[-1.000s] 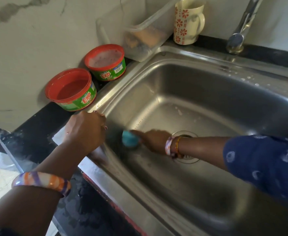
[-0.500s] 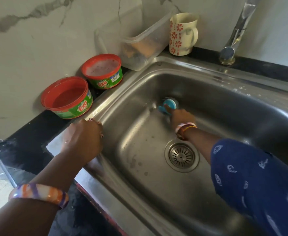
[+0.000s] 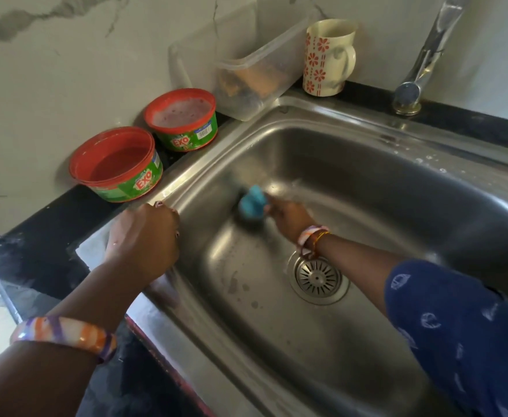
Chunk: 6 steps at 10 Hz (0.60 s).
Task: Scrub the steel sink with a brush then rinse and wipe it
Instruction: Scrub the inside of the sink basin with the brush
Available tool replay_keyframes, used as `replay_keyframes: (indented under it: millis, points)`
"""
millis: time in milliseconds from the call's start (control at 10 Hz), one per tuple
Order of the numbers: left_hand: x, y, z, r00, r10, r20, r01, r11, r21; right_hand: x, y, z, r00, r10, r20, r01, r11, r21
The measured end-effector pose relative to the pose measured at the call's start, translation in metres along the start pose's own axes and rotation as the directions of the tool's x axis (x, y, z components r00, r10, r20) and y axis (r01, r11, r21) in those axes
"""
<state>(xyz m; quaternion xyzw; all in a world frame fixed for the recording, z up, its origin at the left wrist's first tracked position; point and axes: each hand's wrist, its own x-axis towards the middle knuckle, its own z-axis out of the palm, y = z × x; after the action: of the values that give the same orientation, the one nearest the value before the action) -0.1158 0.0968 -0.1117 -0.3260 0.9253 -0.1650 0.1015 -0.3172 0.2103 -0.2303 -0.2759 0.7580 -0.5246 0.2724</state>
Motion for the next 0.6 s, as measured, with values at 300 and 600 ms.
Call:
replay_keyframes:
  millis: [300, 600]
  points:
    - [-0.002, 0.001, 0.006, 1.0, 0.0, -0.011, 0.001, 1.0, 0.004, 0.007, -0.049, 0.02, 0.669, 0.627, 0.399, -0.461, -0.07, 0.884]
    - [-0.002, 0.0, 0.0, 0.999, -0.013, -0.03, 0.012, 1.0, -0.028, -0.022, -0.033, 0.047, 0.746, 0.569, 0.346, -0.552, 0.237, 0.8]
